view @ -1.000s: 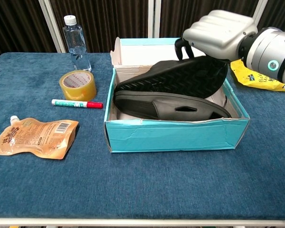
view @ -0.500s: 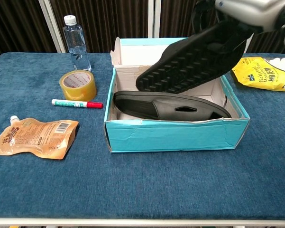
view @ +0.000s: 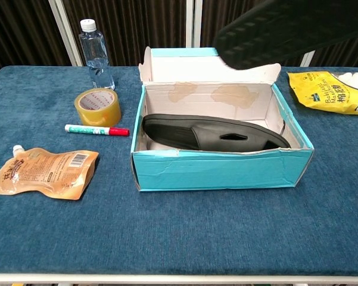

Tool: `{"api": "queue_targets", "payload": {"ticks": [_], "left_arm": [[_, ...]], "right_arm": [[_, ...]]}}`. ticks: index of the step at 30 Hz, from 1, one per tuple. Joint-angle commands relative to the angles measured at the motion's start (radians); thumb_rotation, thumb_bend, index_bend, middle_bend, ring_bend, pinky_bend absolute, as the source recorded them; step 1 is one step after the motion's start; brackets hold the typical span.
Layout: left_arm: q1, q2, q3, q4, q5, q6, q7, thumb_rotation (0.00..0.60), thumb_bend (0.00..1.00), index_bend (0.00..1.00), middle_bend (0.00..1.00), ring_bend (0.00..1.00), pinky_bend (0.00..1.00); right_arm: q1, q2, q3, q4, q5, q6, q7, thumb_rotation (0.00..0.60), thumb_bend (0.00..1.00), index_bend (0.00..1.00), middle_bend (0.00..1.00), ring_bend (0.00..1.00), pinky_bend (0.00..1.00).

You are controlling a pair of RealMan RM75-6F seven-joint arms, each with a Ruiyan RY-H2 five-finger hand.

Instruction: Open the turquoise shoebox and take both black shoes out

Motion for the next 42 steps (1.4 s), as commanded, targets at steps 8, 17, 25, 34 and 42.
{"api": "queue_targets", "payload": {"ticks": [8,17,25,34,42], "left_arm": [[-0.001,0.0,0.002,-0.011,0.001,-0.001,0.014,0.6,0.02,0.23,0.18,0.08,0.11],[0.003,-0.003,0.007,-0.02,0.004,0.005,0.023,0.6,0.02,0.23,0.18,0.08,0.11],[0.012,0.0,0.009,-0.023,-0.005,0.009,0.021,0.6,0.02,0.23,0.18,0.08,0.11],[0.009,-0.009,0.011,-0.012,-0.01,-0.003,0.014,0.6,0.02,0.23,0.18,0.08,0.11],[0.005,-0.006,0.008,-0.01,-0.006,-0.003,0.01,0.6,0.02,0.23,0.18,0.08,0.11]], "right_arm": [[-0.143,0.105,-0.037,0.074,0.017,0.004,0.119,0.6,0.66,0.69,0.6,0.6,0.27],[-0.096,-0.052,-0.02,0.297,0.027,-0.153,0.172,0.6,0.66,0.69,0.6,0.6,0.27],[-0.029,-0.271,-0.001,0.627,-0.089,-0.109,0.179,0.6,0.66,0.69,0.6,0.6,0.26],[-0.029,-0.427,-0.074,0.853,-0.202,-0.055,0.18,0.6,0.63,0.65,0.59,0.55,0.23],[-0.092,-0.402,-0.117,0.755,-0.188,-0.09,0.109,0.6,0.27,0.18,0.3,0.22,0.08]]}}
